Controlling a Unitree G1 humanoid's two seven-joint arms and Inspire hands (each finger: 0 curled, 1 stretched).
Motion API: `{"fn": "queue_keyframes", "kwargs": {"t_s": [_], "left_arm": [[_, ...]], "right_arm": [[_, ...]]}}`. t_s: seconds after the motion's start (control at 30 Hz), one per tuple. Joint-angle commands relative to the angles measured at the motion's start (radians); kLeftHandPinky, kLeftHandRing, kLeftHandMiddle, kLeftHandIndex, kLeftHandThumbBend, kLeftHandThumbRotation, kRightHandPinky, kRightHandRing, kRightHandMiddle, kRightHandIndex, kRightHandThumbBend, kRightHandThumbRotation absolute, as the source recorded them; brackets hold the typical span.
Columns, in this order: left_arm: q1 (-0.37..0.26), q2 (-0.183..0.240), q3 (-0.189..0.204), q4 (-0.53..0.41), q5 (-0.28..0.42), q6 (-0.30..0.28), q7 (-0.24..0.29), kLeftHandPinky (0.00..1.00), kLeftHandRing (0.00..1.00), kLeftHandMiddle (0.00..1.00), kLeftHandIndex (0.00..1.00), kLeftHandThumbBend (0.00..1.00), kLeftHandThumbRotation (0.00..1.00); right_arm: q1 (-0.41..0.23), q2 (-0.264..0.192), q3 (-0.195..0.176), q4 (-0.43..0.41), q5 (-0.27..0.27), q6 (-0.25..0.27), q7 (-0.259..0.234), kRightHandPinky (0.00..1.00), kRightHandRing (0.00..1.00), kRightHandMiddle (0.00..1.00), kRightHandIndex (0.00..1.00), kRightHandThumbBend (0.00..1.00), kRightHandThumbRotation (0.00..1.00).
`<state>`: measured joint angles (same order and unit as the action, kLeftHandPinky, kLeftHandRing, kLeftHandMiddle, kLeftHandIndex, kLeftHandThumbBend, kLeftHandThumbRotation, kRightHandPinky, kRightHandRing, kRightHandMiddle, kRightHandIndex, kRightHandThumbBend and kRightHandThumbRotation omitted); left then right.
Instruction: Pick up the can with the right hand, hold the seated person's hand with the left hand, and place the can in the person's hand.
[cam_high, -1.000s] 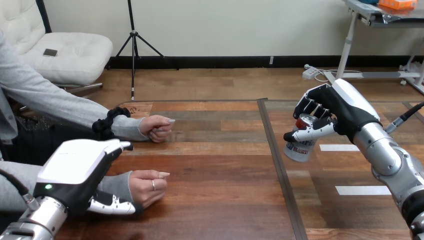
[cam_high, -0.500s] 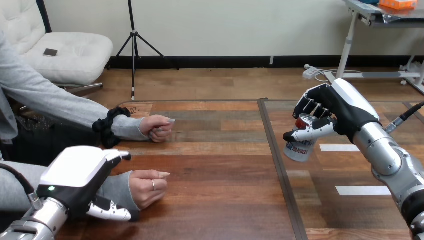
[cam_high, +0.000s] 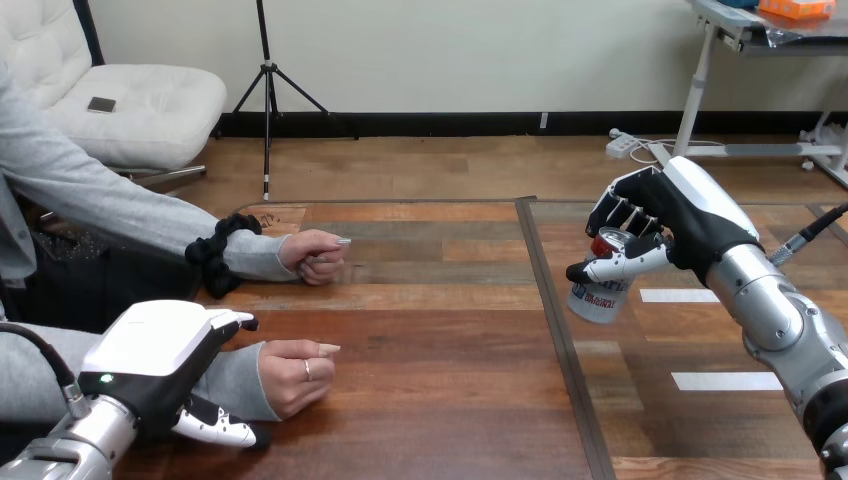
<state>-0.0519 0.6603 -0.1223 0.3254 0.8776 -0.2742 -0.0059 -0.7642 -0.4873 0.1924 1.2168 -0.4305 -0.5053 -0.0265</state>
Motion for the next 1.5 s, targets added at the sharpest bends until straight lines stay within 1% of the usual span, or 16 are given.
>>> {"fn": "queue_keyframes", "kwargs": {"t_s": [0.0, 0.1, 0.5, 0.67, 0.9, 1.17, 1.27, 1.47], "left_arm": [[-0.085, 0.042, -0.028, 0.026, 0.027, 0.011, 0.033, 0.79, 0.85, 0.87, 0.84, 1.00, 0.44], [-0.091, 0.047, -0.037, 0.043, 0.028, 0.007, 0.050, 0.78, 0.85, 0.87, 0.84, 1.00, 0.44], [-0.116, 0.062, -0.067, 0.105, 0.031, 0.011, 0.101, 0.77, 0.84, 0.86, 0.84, 1.00, 0.41], [-0.124, 0.063, -0.073, 0.130, 0.022, 0.005, 0.124, 0.77, 0.83, 0.86, 0.83, 1.00, 0.37], [-0.138, 0.064, -0.079, 0.162, 0.012, 0.009, 0.131, 0.77, 0.83, 0.85, 0.83, 1.00, 0.33], [-0.143, 0.064, -0.084, 0.178, 0.014, 0.031, 0.136, 0.78, 0.83, 0.85, 0.82, 1.00, 0.33], [-0.147, 0.066, -0.086, 0.187, 0.013, 0.028, 0.139, 0.77, 0.82, 0.84, 0.82, 1.00, 0.32], [-0.148, 0.075, -0.087, 0.184, 0.009, 0.030, 0.126, 0.77, 0.82, 0.83, 0.81, 1.00, 0.31]], "right_arm": [[-0.073, -0.038, -0.022, -0.068, 0.021, -0.028, -0.010, 0.37, 0.38, 0.41, 0.41, 0.78, 0.00], [-0.072, -0.039, -0.021, -0.069, 0.020, -0.029, -0.010, 0.36, 0.38, 0.41, 0.41, 0.78, 0.00], [-0.070, -0.038, -0.024, -0.074, 0.024, -0.019, -0.005, 0.36, 0.38, 0.42, 0.41, 0.78, 0.00], [-0.068, -0.039, -0.024, -0.077, 0.025, -0.023, -0.004, 0.36, 0.38, 0.42, 0.41, 0.77, 0.00], [-0.067, -0.040, -0.021, -0.079, 0.023, -0.029, -0.006, 0.37, 0.39, 0.42, 0.41, 0.78, 0.00], [-0.064, -0.038, -0.025, -0.081, 0.030, -0.032, -0.003, 0.36, 0.38, 0.41, 0.41, 0.79, 0.00], [-0.063, -0.038, -0.023, -0.081, 0.028, -0.033, -0.005, 0.36, 0.38, 0.41, 0.41, 0.79, 0.00], [-0.061, -0.040, -0.025, -0.078, 0.032, -0.041, 0.003, 0.36, 0.38, 0.41, 0.40, 0.78, 0.00]]}}
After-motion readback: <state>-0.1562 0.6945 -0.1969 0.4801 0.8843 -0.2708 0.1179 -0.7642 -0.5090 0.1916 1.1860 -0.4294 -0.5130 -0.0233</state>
